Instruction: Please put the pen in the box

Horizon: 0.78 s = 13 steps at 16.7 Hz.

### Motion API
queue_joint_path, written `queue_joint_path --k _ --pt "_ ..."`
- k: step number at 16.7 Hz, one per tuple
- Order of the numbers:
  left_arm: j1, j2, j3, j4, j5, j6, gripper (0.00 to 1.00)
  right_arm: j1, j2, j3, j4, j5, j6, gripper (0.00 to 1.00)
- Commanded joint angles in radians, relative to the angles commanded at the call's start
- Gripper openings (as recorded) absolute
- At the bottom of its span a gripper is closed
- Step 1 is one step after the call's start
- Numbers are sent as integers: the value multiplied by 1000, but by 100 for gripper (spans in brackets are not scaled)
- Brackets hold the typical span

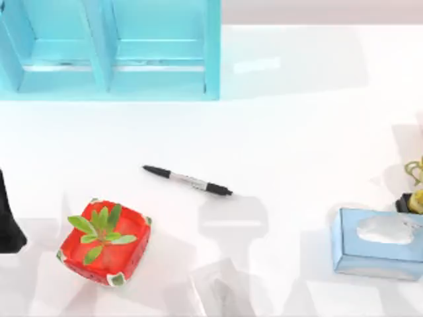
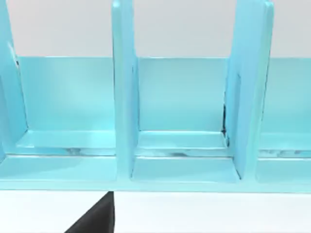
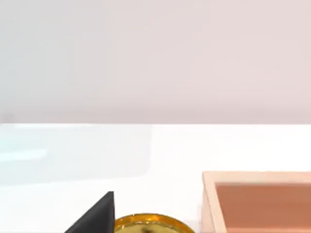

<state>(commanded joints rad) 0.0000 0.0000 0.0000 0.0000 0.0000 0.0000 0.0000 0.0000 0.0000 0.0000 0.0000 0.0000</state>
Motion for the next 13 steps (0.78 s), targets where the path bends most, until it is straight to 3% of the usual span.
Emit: queue_joint_path --k 6,13 --pt "0 0 0 0 0 0 100 -10 90 94 -66 -5 -13 100" --pt "0 0 0 0 0 0 100 -5 592 617 -381 -45 -93 100"
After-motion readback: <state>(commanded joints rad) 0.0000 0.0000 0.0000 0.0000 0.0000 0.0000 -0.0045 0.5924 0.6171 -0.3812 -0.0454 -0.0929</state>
